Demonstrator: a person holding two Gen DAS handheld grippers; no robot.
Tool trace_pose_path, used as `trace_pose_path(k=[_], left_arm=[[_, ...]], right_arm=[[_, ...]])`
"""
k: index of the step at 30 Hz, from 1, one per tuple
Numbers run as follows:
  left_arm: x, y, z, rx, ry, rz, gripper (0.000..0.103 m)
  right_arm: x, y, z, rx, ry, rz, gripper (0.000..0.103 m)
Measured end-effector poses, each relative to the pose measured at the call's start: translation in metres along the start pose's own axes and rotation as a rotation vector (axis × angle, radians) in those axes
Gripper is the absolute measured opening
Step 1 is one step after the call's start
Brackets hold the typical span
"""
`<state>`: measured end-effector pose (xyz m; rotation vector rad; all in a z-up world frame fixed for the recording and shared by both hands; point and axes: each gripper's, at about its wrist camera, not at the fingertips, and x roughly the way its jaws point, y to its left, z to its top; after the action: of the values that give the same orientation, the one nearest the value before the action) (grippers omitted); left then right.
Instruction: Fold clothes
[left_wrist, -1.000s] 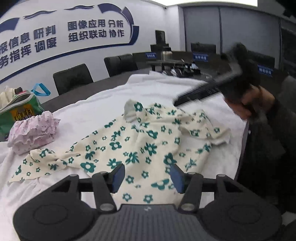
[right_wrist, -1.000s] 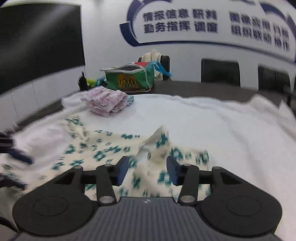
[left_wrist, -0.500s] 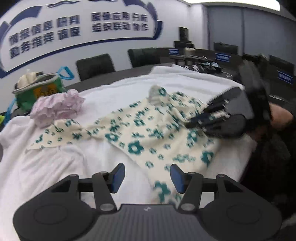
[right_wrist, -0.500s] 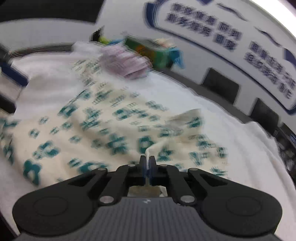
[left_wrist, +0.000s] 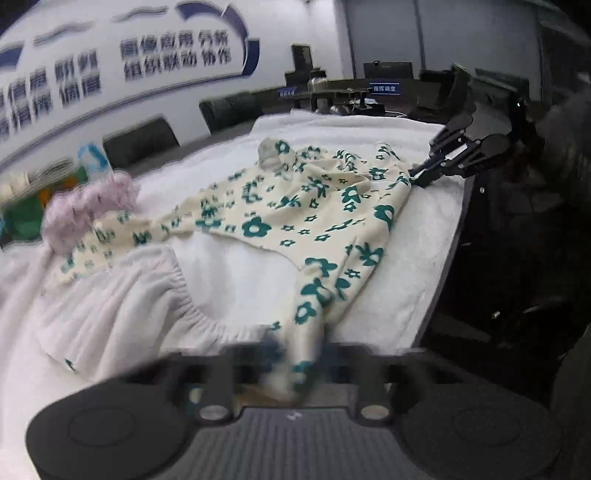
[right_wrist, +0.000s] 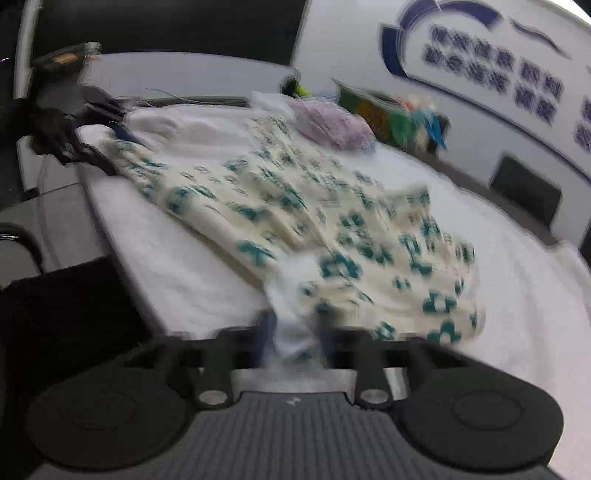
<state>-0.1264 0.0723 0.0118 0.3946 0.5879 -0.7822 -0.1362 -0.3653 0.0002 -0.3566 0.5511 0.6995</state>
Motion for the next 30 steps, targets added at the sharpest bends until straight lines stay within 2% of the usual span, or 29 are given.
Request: trace_pose_path(k=[4,6,8,10,11,12,13,14,15,16,17,18,21,23,25,26,27,28,29,30], left_arm=[[-0.006,0.036,0.033,-0.039,-0.028,-0.078,0.004],[-0.006,0.055,0.05,-0.054,-0.034,-0.11,0.004],[0.018,0.084,0.074,-0.047,0.025,-0.08,0.007],[0.049,0.11,0.088,-0.099,0.094,0.017,0.014],[0.057,0.119,0.091,-0.127,0.118,0.036,0.02],[0.052,0.121,0.09,-0.131,0.107,0.055,0.02],[0.048,0.123,0.089,-0.135,0.096,0.075,0.021],[0.041,0.125,0.087,-0.137,0.078,0.09,0.027],[0.023,0.122,0.081,-0.135,0.035,0.089,0.041],[0.005,0.116,0.074,-0.143,-0.006,0.087,0.05],[-0.013,0.108,0.066,-0.142,-0.047,0.087,0.063],[-0.029,0.099,0.058,-0.135,-0.087,0.088,0.068],[-0.05,0.056,0.042,-0.007,-0.157,0.09,0.071],[-0.036,0.029,0.035,0.162,-0.148,0.103,0.073],[-0.007,0.015,0.029,0.316,-0.069,0.178,0.072],[0.006,0.017,0.026,0.337,-0.024,0.198,0.069],[0.014,0.026,0.024,0.319,0.006,0.191,0.059],[0.022,0.035,0.022,0.301,0.036,0.183,0.054],[0.028,0.045,0.021,0.266,0.062,0.171,0.03],[0.027,0.063,0.021,0.175,0.073,0.143,0.003]], right_arm=[[-0.003,-0.017,0.022,-0.001,-0.033,0.059,0.001],[0.001,-0.043,0.037,0.039,-0.063,0.095,0.001],[0.024,-0.07,0.056,0.078,-0.02,0.047,0.001],[0.052,-0.092,0.073,0.107,0.039,-0.025,0.004],[0.067,-0.098,0.081,0.116,0.075,-0.071,0.006],[0.077,-0.099,0.086,0.1,0.095,-0.117,0.016],[0.079,-0.097,0.089,0.071,0.101,-0.175,0.033],[0.069,-0.093,0.087,0.045,0.069,-0.205,0.04],[0.056,-0.089,0.085,0.021,0.027,-0.226,0.048],[0.043,-0.084,0.082,-0.003,-0.014,-0.246,0.049],[0.04,-0.077,0.074,-0.035,-0.016,-0.231,0.049],[0.038,-0.069,0.066,-0.069,-0.007,-0.206,0.049],[0.034,-0.044,0.039,-0.169,0.021,-0.132,0.049],[0.031,-0.028,0.021,-0.236,0.04,-0.082,0.049],[0.038,-0.03,0.017,-0.231,-0.004,-0.074,0.044],[0.043,-0.037,0.019,-0.187,-0.009,-0.067,0.039],[0.048,-0.045,0.022,-0.141,-0.006,-0.061,0.026],[0.051,-0.047,0.023,-0.137,-0.005,-0.065,0.022],[0.054,-0.047,0.023,-0.145,-0.004,-0.072,0.02],[0.057,-0.047,0.023,-0.153,-0.004,-0.08,0.017]])
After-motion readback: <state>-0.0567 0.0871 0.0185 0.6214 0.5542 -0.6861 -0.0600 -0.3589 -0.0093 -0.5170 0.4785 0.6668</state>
